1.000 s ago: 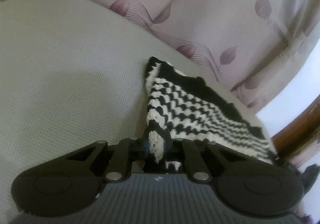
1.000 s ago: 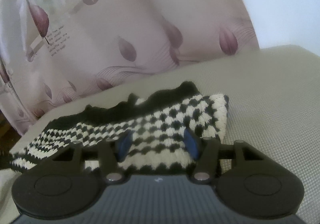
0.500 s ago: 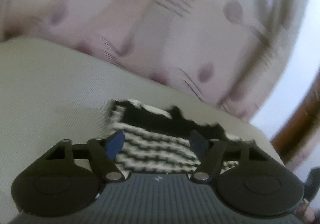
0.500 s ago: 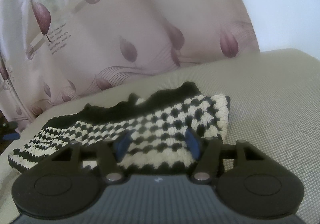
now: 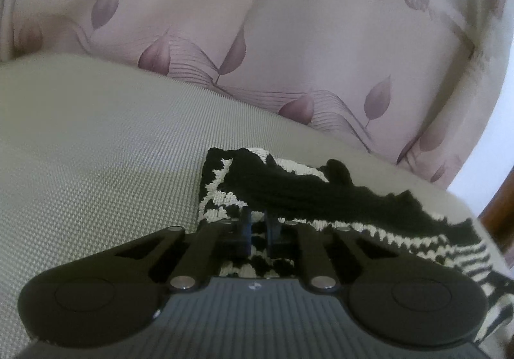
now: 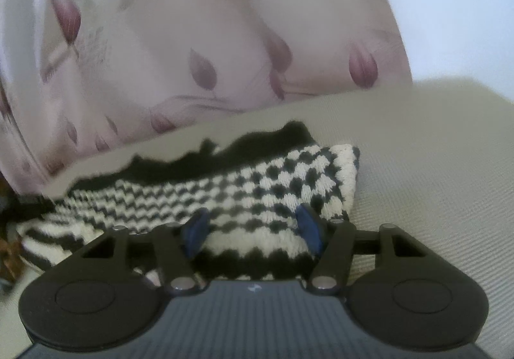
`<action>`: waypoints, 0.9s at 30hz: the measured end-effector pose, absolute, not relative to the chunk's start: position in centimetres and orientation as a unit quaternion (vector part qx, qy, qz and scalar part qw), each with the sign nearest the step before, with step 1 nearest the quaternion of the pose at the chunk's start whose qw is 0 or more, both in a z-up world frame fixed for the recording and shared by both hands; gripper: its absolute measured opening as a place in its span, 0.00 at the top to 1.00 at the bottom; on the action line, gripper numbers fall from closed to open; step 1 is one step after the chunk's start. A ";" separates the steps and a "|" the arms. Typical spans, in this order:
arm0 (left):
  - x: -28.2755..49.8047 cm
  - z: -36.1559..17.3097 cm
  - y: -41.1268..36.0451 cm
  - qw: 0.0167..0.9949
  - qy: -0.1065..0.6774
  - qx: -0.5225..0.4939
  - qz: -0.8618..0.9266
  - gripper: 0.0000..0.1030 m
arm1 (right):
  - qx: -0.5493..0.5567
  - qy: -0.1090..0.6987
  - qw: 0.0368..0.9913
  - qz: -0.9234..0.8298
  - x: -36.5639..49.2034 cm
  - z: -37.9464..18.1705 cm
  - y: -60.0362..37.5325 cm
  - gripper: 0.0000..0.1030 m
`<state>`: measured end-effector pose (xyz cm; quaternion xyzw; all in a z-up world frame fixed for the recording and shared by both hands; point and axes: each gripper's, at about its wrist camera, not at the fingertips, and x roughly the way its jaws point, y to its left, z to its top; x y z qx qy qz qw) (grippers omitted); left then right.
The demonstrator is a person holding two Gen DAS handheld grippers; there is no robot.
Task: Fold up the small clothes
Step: 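Grasp the folded cardigan edge with both grippers side by side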
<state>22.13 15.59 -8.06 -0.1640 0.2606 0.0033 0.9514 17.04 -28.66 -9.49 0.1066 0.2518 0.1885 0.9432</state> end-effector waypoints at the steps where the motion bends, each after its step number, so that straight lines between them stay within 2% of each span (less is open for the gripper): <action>1: 22.2 -8.1 15.4 0.952 0.260 -0.159 0.006 0.84 | 0.095 0.251 0.945 0.185 16.9 -9.5 -28.4 0.42; 14: 21.8 -8.2 14.4 0.956 0.259 -0.133 0.023 0.83 | 0.036 0.251 0.954 0.162 16.4 -9.5 -26.8 0.42; 27: 21.9 -8.0 13.2 0.960 0.260 -0.101 0.038 0.83 | -0.004 0.249 0.957 0.148 16.2 -9.5 -25.7 0.37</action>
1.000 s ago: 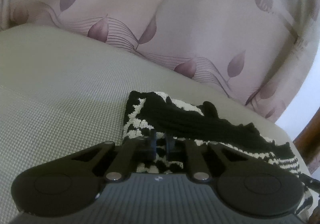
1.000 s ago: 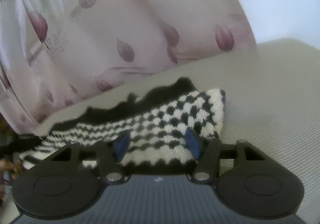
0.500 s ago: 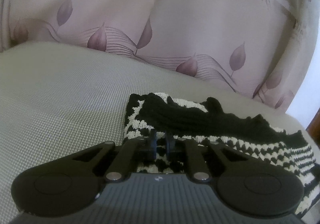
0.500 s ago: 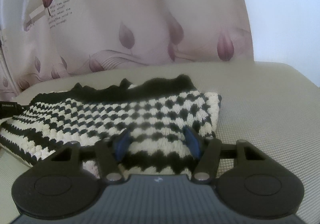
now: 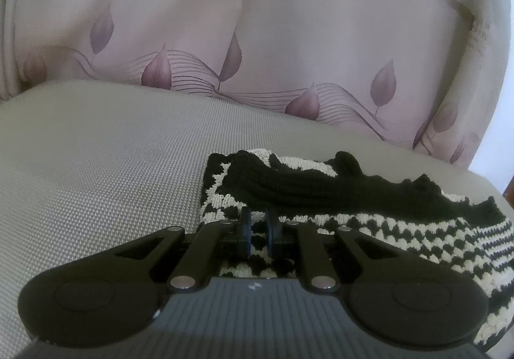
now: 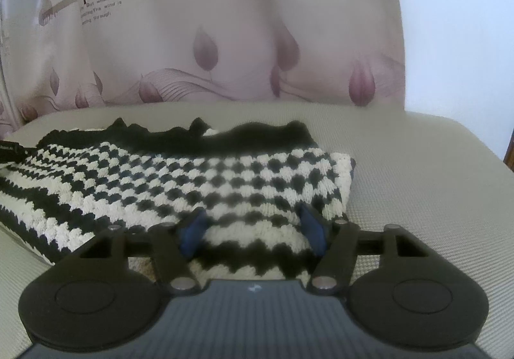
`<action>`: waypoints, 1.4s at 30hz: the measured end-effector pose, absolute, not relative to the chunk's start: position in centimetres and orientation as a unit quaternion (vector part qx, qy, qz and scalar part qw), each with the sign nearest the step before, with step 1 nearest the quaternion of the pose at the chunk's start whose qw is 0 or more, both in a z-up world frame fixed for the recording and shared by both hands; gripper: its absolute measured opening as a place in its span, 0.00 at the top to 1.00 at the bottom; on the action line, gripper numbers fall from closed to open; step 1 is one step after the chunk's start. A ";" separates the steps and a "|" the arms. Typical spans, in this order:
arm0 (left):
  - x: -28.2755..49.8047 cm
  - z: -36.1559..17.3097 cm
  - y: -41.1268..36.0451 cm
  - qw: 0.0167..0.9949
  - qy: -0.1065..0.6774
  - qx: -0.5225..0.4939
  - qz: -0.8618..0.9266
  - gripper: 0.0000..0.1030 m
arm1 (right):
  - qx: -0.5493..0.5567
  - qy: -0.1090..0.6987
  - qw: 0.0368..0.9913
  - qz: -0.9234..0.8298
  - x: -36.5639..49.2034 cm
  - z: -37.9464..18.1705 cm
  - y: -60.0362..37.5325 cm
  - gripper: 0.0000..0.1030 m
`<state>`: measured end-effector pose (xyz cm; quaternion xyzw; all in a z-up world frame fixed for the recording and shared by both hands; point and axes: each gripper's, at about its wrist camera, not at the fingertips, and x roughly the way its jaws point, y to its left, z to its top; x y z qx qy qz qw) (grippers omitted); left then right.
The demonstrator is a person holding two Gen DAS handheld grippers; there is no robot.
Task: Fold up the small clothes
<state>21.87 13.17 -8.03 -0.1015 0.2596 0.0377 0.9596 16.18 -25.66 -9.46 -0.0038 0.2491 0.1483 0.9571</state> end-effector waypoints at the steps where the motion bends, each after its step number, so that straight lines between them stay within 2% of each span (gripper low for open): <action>1: 21.9 -8.0 13.1 0.960 0.260 -0.098 0.039 0.83 | -0.007 0.249 0.957 0.147 16.2 -9.5 -25.6 0.37; 26: 22.0 -7.9 11.6 0.962 0.263 -0.043 0.057 0.82 | -0.018 0.248 0.958 0.145 16.1 -9.4 -25.3 0.35; 32: 21.8 -7.8 11.7 0.964 0.259 -0.045 0.048 0.74 | -0.019 0.248 0.958 0.142 16.1 -9.5 -25.3 0.31; 33: 21.6 -7.8 12.1 0.964 0.255 -0.057 0.042 0.68 | -0.019 0.249 0.959 0.138 16.1 -9.4 -25.3 0.24; 34: 21.4 -7.8 12.5 0.965 0.250 -0.068 0.037 0.55 | -0.018 0.252 0.959 0.130 16.2 -9.5 -25.3 0.16; 42: 19.4 -6.0 15.5 0.969 0.219 -0.113 0.017 0.06 | -0.009 0.256 0.958 0.131 16.4 -9.6 -25.5 0.16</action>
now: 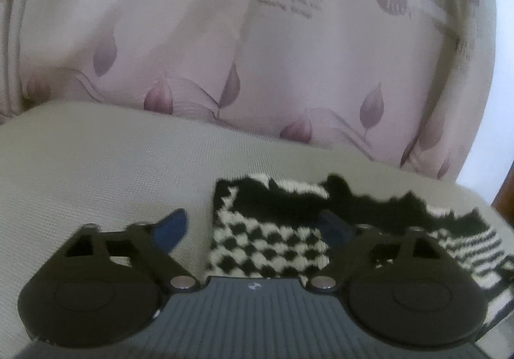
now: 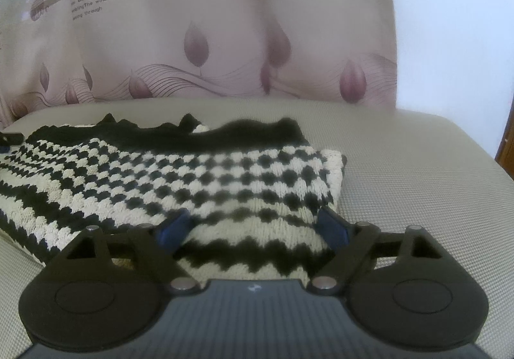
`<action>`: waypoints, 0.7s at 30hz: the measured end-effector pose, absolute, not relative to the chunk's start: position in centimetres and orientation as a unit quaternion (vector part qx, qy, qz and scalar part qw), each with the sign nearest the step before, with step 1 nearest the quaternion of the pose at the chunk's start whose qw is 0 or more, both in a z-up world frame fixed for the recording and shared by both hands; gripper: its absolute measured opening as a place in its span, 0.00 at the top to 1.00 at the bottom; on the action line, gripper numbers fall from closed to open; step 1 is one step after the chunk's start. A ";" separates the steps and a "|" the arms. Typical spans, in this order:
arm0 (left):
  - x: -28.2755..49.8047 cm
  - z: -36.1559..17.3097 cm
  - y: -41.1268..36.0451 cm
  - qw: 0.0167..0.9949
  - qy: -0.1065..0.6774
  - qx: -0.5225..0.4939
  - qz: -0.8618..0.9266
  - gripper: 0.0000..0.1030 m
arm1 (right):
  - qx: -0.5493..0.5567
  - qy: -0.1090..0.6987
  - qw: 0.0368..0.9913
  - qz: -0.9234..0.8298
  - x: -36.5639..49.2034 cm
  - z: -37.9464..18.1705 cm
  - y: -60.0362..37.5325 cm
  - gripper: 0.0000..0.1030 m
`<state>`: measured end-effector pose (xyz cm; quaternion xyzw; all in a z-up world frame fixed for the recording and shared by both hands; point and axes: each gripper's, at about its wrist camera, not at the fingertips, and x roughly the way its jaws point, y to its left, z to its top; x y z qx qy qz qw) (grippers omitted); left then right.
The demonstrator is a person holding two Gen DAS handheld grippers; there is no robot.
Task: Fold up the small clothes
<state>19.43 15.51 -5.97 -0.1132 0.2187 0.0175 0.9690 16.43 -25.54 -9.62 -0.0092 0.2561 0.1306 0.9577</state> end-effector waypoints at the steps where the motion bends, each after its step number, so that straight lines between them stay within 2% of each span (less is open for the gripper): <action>1: 19.4 -5.7 16.1 0.969 0.219 -0.118 0.015 0.02 | -0.010 0.256 0.958 0.130 16.4 -9.6 -25.5 0.16; 4: 20.4 -5.4 17.8 0.962 0.242 -0.126 -0.005 0.00 | -0.011 0.255 0.958 0.130 16.4 -9.6 -25.6 0.16; 9: 24.3 -7.0 19.9 0.930 0.332 -0.139 -0.074 0.01 | -0.014 0.253 0.959 0.128 16.4 -9.5 -25.5 0.15; 12: 25.4 -7.4 20.8 0.925 0.331 -0.146 -0.117 0.02 | -0.015 0.251 0.960 0.121 16.3 -9.4 -25.4 0.09; 14: 25.8 -7.5 21.1 0.925 0.325 -0.144 -0.136 0.06 | -0.016 0.251 0.960 0.120 16.3 -9.4 -25.4 0.08; 15: 25.9 -7.5 21.1 0.925 0.324 -0.136 -0.146 0.19 | -0.017 0.251 0.960 0.119 16.2 -9.5 -25.4 0.08; 16: 26.1 -7.6 21.1 0.926 0.323 -0.127 -0.150 0.42 | -0.017 0.251 0.960 0.119 16.2 -9.5 -25.4 0.08; 17: 26.2 -7.6 21.1 0.925 0.326 -0.120 -0.153 0.53 | -0.017 0.251 0.961 0.118 16.2 -9.5 -25.4 0.07; 18: 26.4 -7.7 21.3 0.921 0.331 -0.131 -0.159 0.59 | -0.017 0.251 0.961 0.118 16.2 -9.5 -25.4 0.07; 21: 26.4 -8.1 22.4 0.908 0.336 -0.175 -0.179 0.61 | -0.018 0.251 0.961 0.116 16.2 -9.5 -25.4 0.06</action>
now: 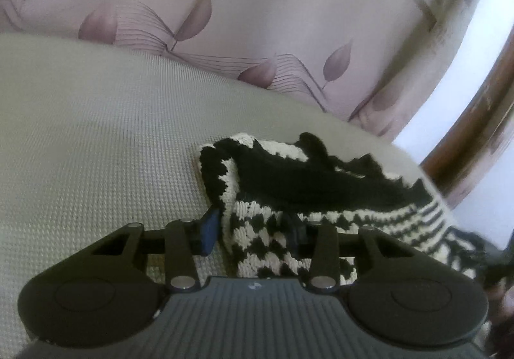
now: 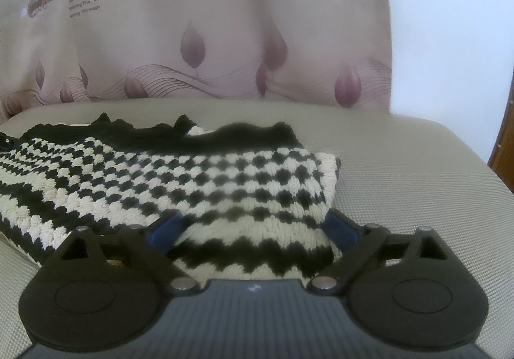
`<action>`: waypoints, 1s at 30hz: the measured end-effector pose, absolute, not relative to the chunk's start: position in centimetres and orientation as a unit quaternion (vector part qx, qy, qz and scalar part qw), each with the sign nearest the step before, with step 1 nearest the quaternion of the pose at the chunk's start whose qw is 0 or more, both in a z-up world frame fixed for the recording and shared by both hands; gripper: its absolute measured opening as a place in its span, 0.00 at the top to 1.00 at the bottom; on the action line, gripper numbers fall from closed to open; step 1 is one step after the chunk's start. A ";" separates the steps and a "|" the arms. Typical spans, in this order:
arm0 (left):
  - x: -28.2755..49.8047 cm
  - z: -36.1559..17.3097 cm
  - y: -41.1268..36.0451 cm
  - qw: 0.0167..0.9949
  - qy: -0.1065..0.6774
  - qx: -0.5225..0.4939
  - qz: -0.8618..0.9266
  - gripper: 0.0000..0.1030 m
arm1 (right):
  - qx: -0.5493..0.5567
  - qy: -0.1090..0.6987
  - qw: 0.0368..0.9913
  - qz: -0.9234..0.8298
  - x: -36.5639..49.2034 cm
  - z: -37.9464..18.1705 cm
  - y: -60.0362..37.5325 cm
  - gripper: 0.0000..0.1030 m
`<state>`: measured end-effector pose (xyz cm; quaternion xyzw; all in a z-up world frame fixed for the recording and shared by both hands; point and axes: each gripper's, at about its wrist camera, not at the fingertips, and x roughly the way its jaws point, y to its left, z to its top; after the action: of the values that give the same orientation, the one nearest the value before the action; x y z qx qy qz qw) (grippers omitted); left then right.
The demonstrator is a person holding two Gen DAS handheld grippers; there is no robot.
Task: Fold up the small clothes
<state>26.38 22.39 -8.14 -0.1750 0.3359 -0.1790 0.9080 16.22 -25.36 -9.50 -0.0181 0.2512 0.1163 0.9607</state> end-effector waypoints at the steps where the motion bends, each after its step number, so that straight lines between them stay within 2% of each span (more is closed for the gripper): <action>1: 26.3 -8.3 22.5 0.908 0.333 -0.175 -0.184 0.58 | -0.018 0.251 0.961 0.116 16.2 -9.5 -25.4 0.06; 4: 26.5 -8.8 23.3 0.897 0.330 -0.213 -0.202 0.48 | -0.018 0.251 0.961 0.116 16.2 -9.5 -25.4 0.06; 6: 26.8 -9.1 23.8 0.887 0.332 -0.246 -0.208 0.47 | -0.018 0.251 0.961 0.116 16.3 -9.5 -25.4 0.06; 8: 26.8 -9.1 23.7 0.888 0.330 -0.247 -0.207 0.54 | -0.018 0.251 0.961 0.116 16.3 -9.5 -25.4 0.06; 10: 26.7 -9.1 23.1 0.896 0.333 -0.221 -0.193 0.80 | -0.018 0.251 0.961 0.116 16.2 -9.5 -25.4 0.06; 15: 25.7 -8.7 22.5 0.906 0.319 -0.200 -0.194 0.82 | -0.017 0.251 0.961 0.117 16.3 -9.5 -25.4 0.05; 20: 26.3 -9.0 22.8 0.899 0.329 -0.211 -0.199 0.75 | -0.017 0.251 0.961 0.117 16.2 -9.5 -25.4 0.05; 25: 26.5 -9.1 22.6 0.893 0.327 -0.214 -0.225 0.52 | -0.014 0.249 0.961 0.117 16.2 -9.4 -25.5 0.05; 30: 26.1 -8.9 21.6 0.907 0.319 -0.180 -0.209 0.55 | -0.013 0.247 0.962 0.117 16.2 -9.5 -25.5 0.05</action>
<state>26.15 21.55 -8.90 -0.1795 0.3187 -0.2094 0.9068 16.20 -25.52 -9.45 -0.0129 0.2471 0.1171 0.9618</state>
